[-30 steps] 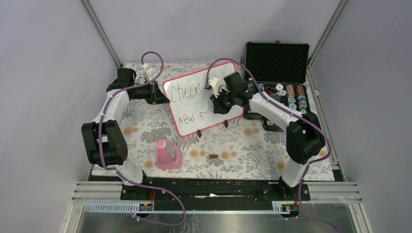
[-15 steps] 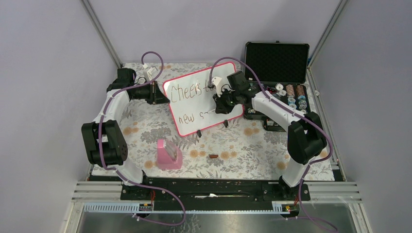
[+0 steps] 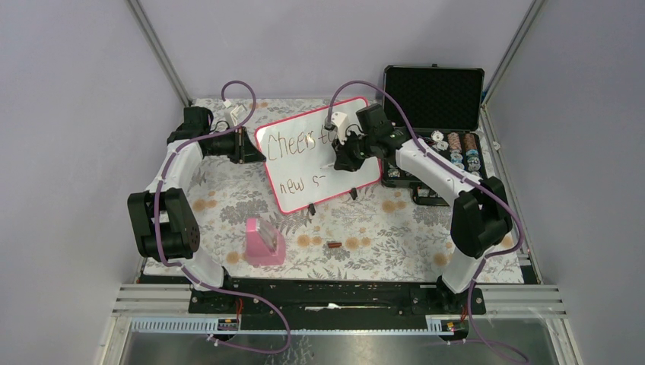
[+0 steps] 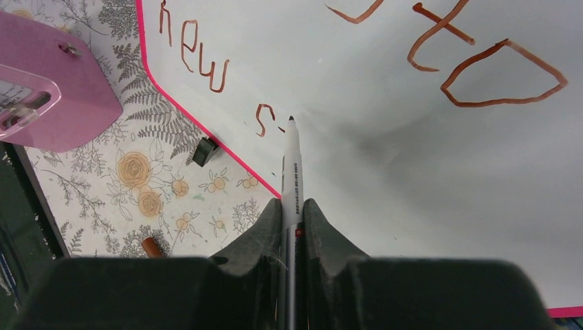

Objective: Write a sentence on the whiteboard

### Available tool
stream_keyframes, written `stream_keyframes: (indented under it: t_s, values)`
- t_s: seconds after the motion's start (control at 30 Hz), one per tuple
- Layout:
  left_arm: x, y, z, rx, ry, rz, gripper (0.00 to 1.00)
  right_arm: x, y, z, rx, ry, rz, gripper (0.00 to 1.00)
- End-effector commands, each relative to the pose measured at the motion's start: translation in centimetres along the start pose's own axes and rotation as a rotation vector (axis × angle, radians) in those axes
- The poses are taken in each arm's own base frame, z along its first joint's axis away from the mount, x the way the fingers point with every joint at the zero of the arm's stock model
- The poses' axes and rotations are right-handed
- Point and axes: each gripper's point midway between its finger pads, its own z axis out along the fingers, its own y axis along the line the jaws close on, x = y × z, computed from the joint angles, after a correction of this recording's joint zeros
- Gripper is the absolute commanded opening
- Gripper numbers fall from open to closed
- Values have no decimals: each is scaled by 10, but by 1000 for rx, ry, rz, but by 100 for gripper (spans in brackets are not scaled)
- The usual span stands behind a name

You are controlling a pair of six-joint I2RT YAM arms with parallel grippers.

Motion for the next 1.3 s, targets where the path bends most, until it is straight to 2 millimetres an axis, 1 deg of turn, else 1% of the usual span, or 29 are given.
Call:
stream_keyframes:
  t_s: [0.0, 0.27, 0.53, 0.7, 1.03, 1.27]
  values:
    - [-28, -6, -7, -20, -60, 138, 0, -18, -12, -1, 33, -41, -12, 0]
    - [-27, -5, -6, -21, -58, 137, 0, -2, -13, 8, 31, -3, 2, 0]
    - [-27, -5, -6, -20, -57, 139, 0, 17, -9, 13, 12, 34, 12, 0]
    - [-27, -5, -5, -20, -57, 137, 0, 25, -6, 15, 2, 47, 16, 0]
    - [-27, -4, -5, -21, -56, 135, 0, 36, -1, 19, -9, 67, 14, 0]
    - [-26, -4, -5, -18, -55, 134, 0, 41, -2, 18, -1, 77, 5, 0]
